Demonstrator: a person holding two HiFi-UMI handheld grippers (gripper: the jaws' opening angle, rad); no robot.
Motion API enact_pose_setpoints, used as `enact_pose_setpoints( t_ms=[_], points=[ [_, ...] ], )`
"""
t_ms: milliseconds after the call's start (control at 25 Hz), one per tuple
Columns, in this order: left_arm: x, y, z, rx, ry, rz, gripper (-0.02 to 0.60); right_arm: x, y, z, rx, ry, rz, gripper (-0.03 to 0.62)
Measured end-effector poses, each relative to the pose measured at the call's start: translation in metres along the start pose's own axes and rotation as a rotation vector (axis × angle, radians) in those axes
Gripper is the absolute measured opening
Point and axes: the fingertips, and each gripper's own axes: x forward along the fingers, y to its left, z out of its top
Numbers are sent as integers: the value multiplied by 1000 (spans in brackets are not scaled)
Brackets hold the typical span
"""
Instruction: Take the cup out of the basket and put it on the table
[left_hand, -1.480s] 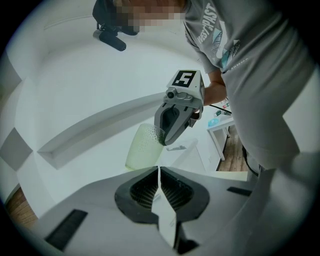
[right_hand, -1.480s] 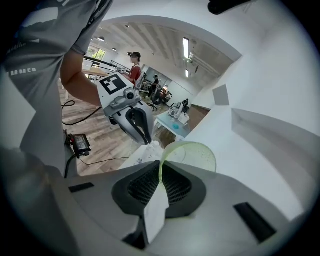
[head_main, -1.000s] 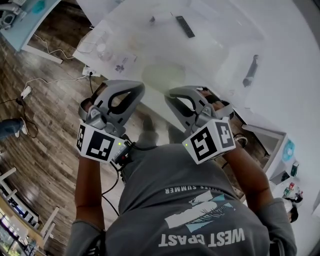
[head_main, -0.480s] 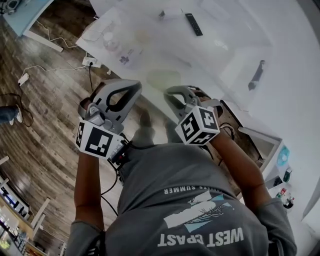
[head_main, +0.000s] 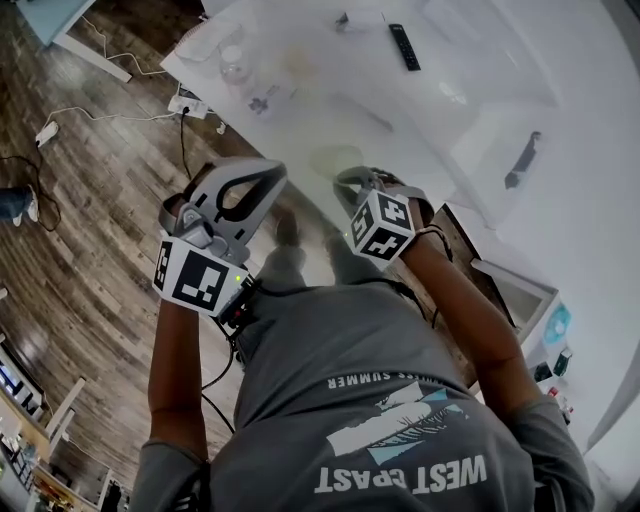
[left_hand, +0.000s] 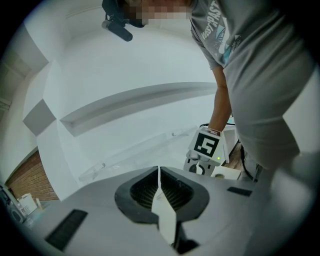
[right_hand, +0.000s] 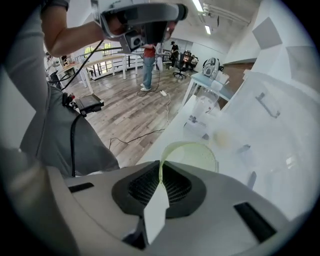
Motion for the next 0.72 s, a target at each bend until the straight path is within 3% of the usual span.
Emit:
enact_pose_setpoints(
  t_ms=[200, 480, 720],
  points=[
    [-1, -2, -3, -14, 11, 10, 11, 21, 6, -19, -14, 85, 46, 28],
    [-3, -5, -9, -25, 25, 20, 11, 36, 11, -30, -150, 257, 103, 29],
    [-5, -7, -9, -26, 30, 25, 11, 40, 3, -23, -199, 276, 103, 34]
  ],
)
